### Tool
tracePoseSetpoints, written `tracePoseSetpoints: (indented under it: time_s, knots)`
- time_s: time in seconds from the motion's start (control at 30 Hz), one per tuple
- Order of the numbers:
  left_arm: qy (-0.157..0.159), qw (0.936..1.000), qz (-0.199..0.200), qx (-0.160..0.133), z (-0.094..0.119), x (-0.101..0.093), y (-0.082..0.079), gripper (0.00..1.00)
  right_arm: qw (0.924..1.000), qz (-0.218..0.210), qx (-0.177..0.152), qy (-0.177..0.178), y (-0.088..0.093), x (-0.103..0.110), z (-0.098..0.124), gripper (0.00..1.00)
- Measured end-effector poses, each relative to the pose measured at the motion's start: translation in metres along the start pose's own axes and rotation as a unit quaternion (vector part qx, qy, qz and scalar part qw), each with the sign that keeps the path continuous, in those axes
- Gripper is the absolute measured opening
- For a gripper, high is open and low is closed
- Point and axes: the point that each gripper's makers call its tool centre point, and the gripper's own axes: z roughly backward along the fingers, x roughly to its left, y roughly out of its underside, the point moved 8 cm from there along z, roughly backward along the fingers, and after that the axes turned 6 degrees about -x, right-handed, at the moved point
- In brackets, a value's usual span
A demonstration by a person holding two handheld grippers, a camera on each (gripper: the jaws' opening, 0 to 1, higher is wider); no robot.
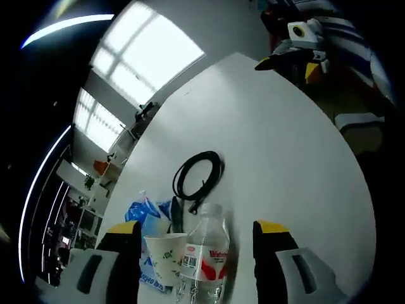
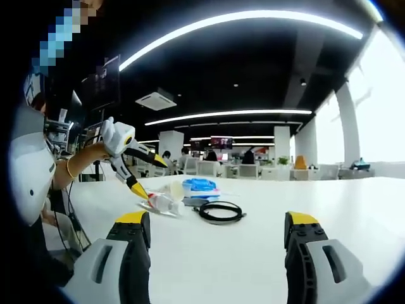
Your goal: Arrange the tabletop items into an orderly group along one side of the table until the central work area is clear of visible clutter.
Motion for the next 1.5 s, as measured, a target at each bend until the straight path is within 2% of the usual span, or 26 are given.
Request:
tracePoseSetpoints:
  time_s: [0.1,0.23,0.43,0.63,0.97,1.07,1.23,1.5]
  knots:
    - [0.005,1.0,0.003,0.006,-0.002,0.001,0.002,0.7,1.0,0.0,0.001,-0.002,0.0,0.002,-0.001,0.84]
    - [0.016,0.9999,0.004,0.001,-0.007,0.0,0.0,0.69,1.0,-0.001,0.0,-0.004,0.0,0.003,-0.001,0.84]
    - [0.031,0.9992,-0.023,0.008,-0.017,-0.002,-0.004,0.67,1.0,-0.001,-0.004,-0.002,-0.002,0.003,-0.001,0.84]
    - [0.044,0.9984,-0.03,0.018,-0.026,0.0,-0.005,0.67,0.9999,-0.006,-0.016,0.002,-0.006,0.003,0.0,0.84]
    - [0.079,0.9962,-0.03,0.021,-0.04,-0.005,-0.004,0.64,1.0,-0.005,-0.005,-0.005,0.003,0.005,-0.002,0.8]
    - [0.081,0.996,-0.03,0.024,-0.042,-0.005,-0.004,0.64,0.9999,-0.006,-0.004,-0.011,0.004,0.007,-0.003,0.79]
    - [0.066,0.9966,-0.041,0.027,-0.04,0.002,-0.004,0.63,0.9999,0.001,-0.007,-0.013,0.003,0.008,-0.004,0.76]
    - [0.082,0.9954,-0.038,0.033,-0.045,0.001,-0.002,0.61,0.9998,-0.003,-0.005,-0.017,0.004,0.009,-0.007,0.76]
